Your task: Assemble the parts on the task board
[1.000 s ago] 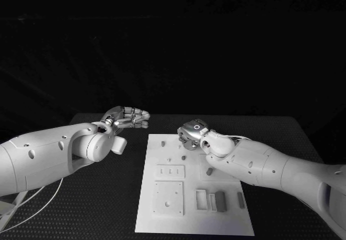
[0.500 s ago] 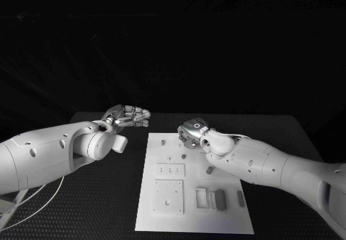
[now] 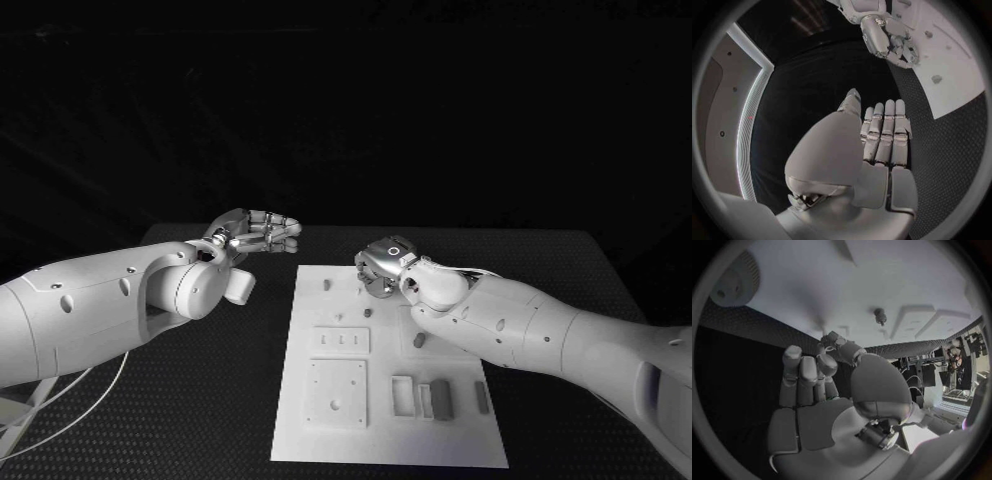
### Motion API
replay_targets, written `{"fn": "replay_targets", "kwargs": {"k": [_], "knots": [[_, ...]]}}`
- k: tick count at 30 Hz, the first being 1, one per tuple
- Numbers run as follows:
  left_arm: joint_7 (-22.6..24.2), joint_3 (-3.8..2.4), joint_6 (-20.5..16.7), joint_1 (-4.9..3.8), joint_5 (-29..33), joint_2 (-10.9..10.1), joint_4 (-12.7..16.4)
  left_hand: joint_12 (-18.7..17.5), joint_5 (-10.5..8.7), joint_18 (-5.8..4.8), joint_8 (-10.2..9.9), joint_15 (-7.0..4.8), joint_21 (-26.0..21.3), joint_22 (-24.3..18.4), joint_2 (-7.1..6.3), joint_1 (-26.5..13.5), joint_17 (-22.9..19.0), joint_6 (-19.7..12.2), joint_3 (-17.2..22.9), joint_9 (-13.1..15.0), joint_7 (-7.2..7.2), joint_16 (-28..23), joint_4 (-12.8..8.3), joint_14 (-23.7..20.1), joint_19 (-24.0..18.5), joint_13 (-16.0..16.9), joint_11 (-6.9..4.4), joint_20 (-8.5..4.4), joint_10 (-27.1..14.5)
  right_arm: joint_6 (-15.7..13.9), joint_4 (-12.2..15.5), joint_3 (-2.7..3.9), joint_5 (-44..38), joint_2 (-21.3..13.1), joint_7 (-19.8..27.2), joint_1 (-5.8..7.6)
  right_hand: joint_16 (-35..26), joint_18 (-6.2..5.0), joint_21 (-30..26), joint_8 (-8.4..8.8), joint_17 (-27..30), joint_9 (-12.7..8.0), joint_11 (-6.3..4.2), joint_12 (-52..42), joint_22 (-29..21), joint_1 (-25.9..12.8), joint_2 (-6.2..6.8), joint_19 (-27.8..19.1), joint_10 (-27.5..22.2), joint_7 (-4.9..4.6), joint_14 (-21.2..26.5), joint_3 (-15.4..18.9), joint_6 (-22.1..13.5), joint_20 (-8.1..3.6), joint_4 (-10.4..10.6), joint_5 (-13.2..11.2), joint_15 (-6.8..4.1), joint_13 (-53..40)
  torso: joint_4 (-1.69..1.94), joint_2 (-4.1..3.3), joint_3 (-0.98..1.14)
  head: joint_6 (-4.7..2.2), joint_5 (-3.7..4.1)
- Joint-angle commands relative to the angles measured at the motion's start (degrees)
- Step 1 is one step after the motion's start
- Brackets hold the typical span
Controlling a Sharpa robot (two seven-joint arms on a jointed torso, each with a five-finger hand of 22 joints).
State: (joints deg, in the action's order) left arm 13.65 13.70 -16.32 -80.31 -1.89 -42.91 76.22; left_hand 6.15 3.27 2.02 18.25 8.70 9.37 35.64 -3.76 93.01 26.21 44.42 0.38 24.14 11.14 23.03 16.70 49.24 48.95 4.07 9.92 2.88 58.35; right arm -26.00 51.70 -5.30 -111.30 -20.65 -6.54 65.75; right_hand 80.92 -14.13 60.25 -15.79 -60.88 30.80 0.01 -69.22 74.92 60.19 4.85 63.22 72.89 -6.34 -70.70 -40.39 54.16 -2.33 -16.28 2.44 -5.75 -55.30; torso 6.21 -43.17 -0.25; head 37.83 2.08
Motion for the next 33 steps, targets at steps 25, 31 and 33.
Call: {"fn": "replay_targets", "kwargs": {"k": [25,31,33], "knots": [[0.26,-0.05,0.76,-0.04,0.02,0.00,-0.04,-0.37,-0.26,0.95,-0.44,0.24,-0.33,-0.06,-0.02,-0.72,0.17,0.05,-0.35,-0.15,0.26,-0.39,-0.06,-0.02,0.21,-0.07,0.18,0.31,0.24,-1.71,0.00,-0.11,0.81,0.11,-2.26,-0.14,-0.34,-0.87,-0.23,0.41,-0.01,-0.37,0.39,0.51,0.24,-0.56,-1.36,0.24,0.21,-0.50,-0.08,-0.49,0.06,-0.07,1.26,0.35,0.23,0.35,-0.03,-0.05,0.00,-0.14,-0.07],[0.22,-0.05,0.86,-0.04,0.02,0.05,-0.13,-0.41,-0.26,0.95,-0.46,0.24,-0.34,-0.05,-0.01,-0.74,0.20,0.02,-0.36,-0.16,0.28,-0.42,-0.06,-0.02,0.22,-0.08,0.19,0.31,0.21,-2.31,0.13,-0.10,0.81,0.15,-2.99,-0.14,-0.22,-0.87,-0.15,0.26,-0.20,-0.33,0.29,0.47,0.26,-0.55,-1.96,0.34,0.39,-0.40,-0.38,-0.61,0.44,-0.12,1.24,0.35,0.17,0.35,-0.05,-0.04,-0.02,-0.22,-0.05],[0.16,-0.05,0.89,-0.04,0.02,0.05,-0.16,-0.43,-0.26,0.95,-0.46,0.24,-0.34,-0.05,0.00,-0.74,0.20,0.02,-0.37,-0.17,0.27,-0.43,-0.06,-0.01,0.23,-0.08,0.18,0.31,0.21,-2.09,0.05,-0.10,0.91,0.19,-2.91,-0.14,-0.24,-0.87,-0.14,0.25,-0.10,-0.33,0.28,0.47,0.27,-0.65,-1.89,0.36,0.42,-0.39,-0.34,-0.55,0.47,-0.12,1.24,0.34,0.16,0.35,-0.06,-0.05,-0.03,-0.23,-0.06]]}}
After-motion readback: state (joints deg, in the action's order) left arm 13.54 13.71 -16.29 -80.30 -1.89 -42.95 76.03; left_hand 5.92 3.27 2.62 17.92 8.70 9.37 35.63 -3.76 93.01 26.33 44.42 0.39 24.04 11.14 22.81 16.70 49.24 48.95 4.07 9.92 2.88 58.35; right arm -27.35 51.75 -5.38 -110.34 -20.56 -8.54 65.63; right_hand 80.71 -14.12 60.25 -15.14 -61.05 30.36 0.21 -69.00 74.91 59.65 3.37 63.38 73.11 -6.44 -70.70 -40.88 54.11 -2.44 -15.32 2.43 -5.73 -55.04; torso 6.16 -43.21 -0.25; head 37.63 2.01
